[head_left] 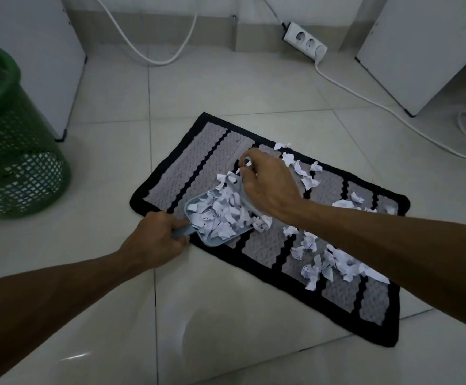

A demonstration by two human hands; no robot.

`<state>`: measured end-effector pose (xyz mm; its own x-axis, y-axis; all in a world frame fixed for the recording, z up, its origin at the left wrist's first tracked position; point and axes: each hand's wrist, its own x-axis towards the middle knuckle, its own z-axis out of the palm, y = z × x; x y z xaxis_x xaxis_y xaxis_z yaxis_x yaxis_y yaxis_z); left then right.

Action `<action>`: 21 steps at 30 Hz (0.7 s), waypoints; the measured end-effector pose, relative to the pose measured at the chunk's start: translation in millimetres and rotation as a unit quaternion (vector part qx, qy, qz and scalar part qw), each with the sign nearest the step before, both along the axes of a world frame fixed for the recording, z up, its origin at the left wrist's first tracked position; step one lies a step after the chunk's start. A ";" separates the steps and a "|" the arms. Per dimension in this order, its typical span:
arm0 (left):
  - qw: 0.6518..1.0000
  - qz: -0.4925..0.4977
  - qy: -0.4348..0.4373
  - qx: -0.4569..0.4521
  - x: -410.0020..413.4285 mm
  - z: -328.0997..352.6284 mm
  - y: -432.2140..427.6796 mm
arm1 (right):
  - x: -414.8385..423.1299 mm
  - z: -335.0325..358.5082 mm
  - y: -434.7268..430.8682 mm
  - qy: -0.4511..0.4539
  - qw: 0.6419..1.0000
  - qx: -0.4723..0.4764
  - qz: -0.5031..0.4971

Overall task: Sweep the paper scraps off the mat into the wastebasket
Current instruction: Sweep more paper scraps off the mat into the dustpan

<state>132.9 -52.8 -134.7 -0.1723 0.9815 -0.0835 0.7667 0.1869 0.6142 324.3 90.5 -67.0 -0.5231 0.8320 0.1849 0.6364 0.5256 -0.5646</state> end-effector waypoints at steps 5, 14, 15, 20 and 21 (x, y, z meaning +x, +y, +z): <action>0.999 0.022 -0.022 -0.009 3.9 -1.6 -2.0 | 10.2 13.3 23.5 -0.006 0.998 0.047 -0.036; 1.000 0.008 -0.018 0.011 11.1 -3.2 -6.4 | -3.8 -14.6 -29.7 -0.017 0.997 0.021 0.070; 1.000 0.011 -0.017 0.017 12.9 -1.7 -6.4 | -3.8 -14.7 -29.7 -0.019 0.997 0.021 0.072; 0.998 0.036 -0.033 0.048 20.8 9.9 -11.4 | -3.4 -2.5 -19.4 -0.009 0.998 0.014 0.057; 0.997 0.040 -0.039 0.058 20.6 13.8 -10.9 | -5.1 4.1 -15.4 -0.011 0.998 0.016 0.056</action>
<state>153.5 -63.7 -120.9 -0.2486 0.9685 0.0136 0.7015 0.1703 0.6920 319.3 75.2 -63.0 -0.6166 0.7622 0.1973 0.5847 0.6111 -0.5335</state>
